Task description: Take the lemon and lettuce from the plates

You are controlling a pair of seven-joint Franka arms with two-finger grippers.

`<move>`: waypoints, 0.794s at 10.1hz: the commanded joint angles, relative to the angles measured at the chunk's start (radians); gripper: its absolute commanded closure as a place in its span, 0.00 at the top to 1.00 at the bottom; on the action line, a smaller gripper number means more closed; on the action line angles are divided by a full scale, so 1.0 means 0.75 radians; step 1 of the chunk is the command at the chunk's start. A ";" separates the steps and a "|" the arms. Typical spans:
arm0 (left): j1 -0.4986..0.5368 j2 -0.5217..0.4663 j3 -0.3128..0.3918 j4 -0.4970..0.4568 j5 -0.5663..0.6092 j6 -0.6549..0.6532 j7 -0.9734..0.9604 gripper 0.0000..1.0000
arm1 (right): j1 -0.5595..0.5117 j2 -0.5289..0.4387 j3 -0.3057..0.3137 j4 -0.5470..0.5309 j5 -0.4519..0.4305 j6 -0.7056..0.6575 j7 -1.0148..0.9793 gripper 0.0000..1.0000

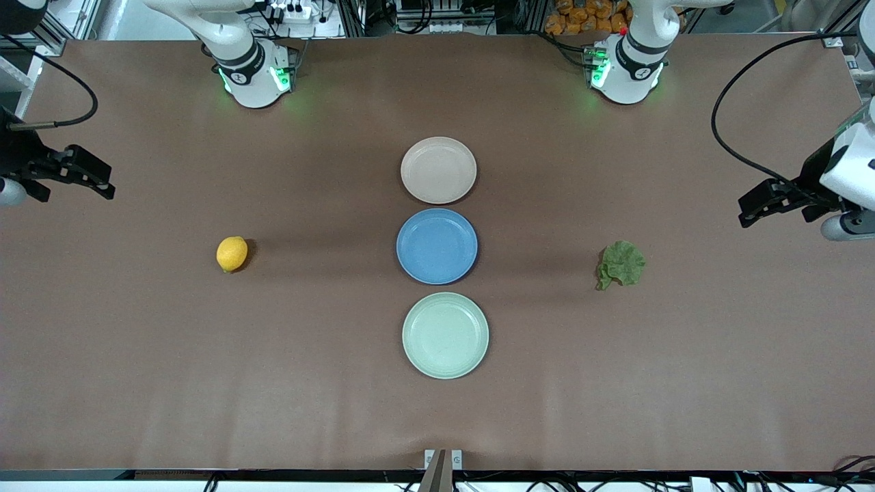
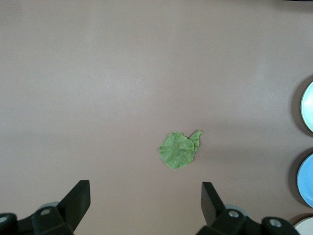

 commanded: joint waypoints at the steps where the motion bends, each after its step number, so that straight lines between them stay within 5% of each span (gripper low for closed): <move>1: 0.013 -0.084 -0.016 -0.116 -0.027 0.018 -0.022 1.00 | -0.035 -0.095 0.018 -0.091 -0.007 0.035 0.010 1.00; 8: -0.001 -0.153 -0.042 -0.153 -0.027 0.051 0.011 1.00 | -0.037 -0.085 -0.002 -0.075 0.002 0.010 0.042 1.00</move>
